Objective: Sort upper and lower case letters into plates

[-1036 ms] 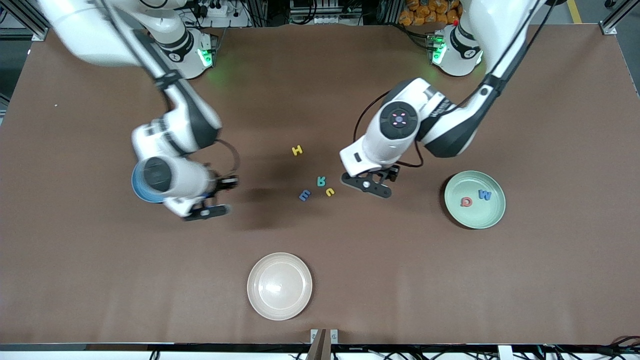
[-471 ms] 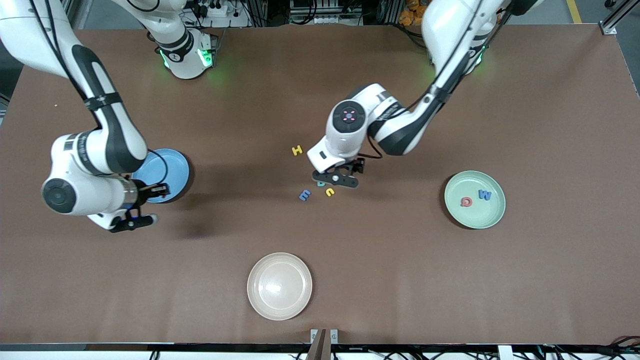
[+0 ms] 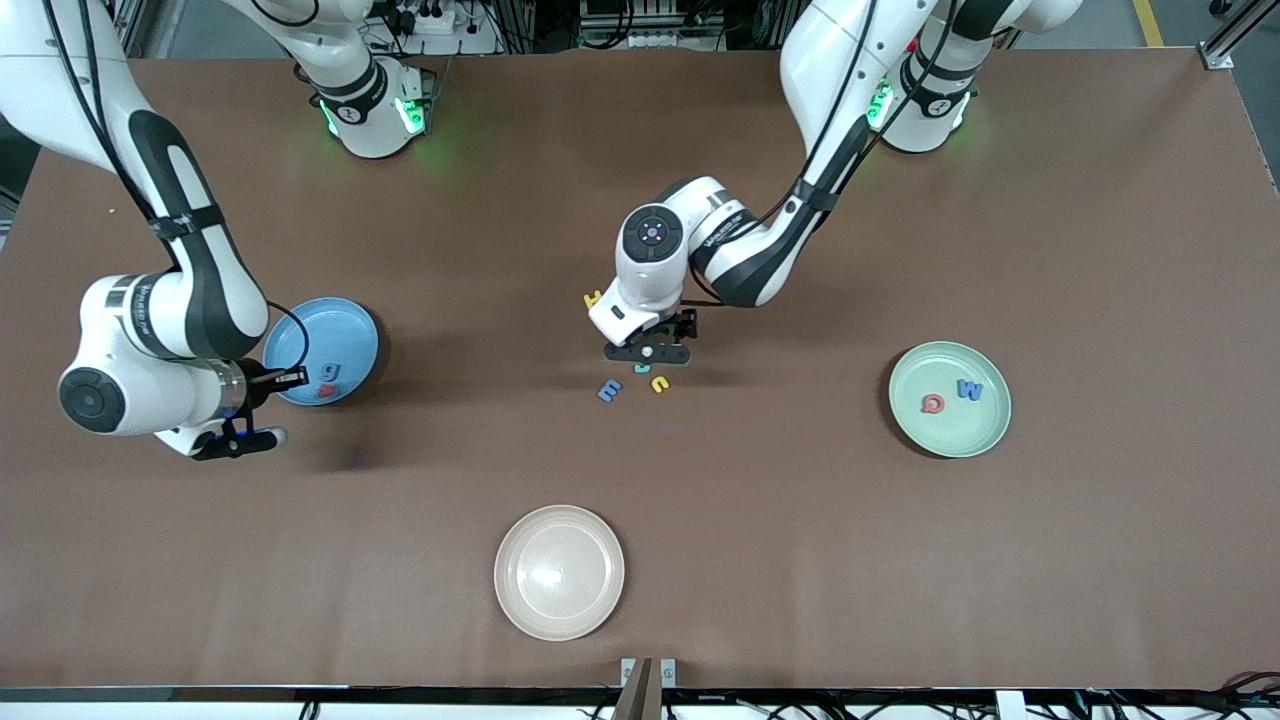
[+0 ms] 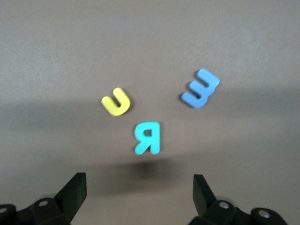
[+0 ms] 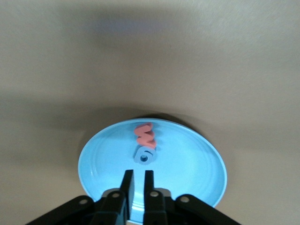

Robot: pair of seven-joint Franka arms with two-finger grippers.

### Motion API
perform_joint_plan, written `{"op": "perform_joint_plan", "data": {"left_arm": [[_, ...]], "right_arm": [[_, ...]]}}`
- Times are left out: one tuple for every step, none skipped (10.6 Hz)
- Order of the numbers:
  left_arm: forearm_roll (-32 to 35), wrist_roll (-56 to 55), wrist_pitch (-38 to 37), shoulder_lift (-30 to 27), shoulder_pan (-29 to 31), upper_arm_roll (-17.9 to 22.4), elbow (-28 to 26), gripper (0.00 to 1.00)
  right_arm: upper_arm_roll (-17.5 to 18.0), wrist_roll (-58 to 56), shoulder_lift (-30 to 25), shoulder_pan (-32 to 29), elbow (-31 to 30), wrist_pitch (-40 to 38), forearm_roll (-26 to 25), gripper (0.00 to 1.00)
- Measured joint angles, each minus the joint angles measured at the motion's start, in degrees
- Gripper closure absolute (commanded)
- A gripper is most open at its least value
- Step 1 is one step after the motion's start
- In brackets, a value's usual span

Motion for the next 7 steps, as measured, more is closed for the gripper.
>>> {"op": "perform_joint_plan", "data": {"left_arm": [[0.00,-0.25,0.00,1.08,-0.07,0.22,1.46,0.11],[0.00,-0.26,0.01,2.12,-0.07,0.39,2.43,0.14],[0.00,-0.26,0.01,3.05,-0.13,0.47,3.06,0.15],[0.00,-0.26,0.03,3.80,-0.22,0.60,3.36,0.16],[0.00,-0.26,0.05,4.43,-0.30,0.66,3.49,0.18],[0.00,-0.26,0.06,4.84,-0.51,0.66,3.53,0.21],[0.00,-0.26,0.07,5.19,-0.80,0.67,3.59,0.22]], "right_arm": [[-0.07,0.00,0.29,0.01,-1.25,1.32,-0.01,1.00],[-0.11,0.00,0.45,0.03,-1.84,1.77,-0.01,0.94],[-0.12,0.00,0.45,0.05,-1.82,1.77,-0.01,0.46],[-0.19,0.00,0.41,0.05,-1.21,0.94,-0.01,0.07],[-0.42,0.04,0.34,0.07,0.24,-1.10,0.01,0.00],[-0.68,0.04,0.22,0.07,1.88,-2.84,0.04,0.00],[-0.78,0.04,-0.09,0.07,3.35,-4.19,0.16,0.00]]}}
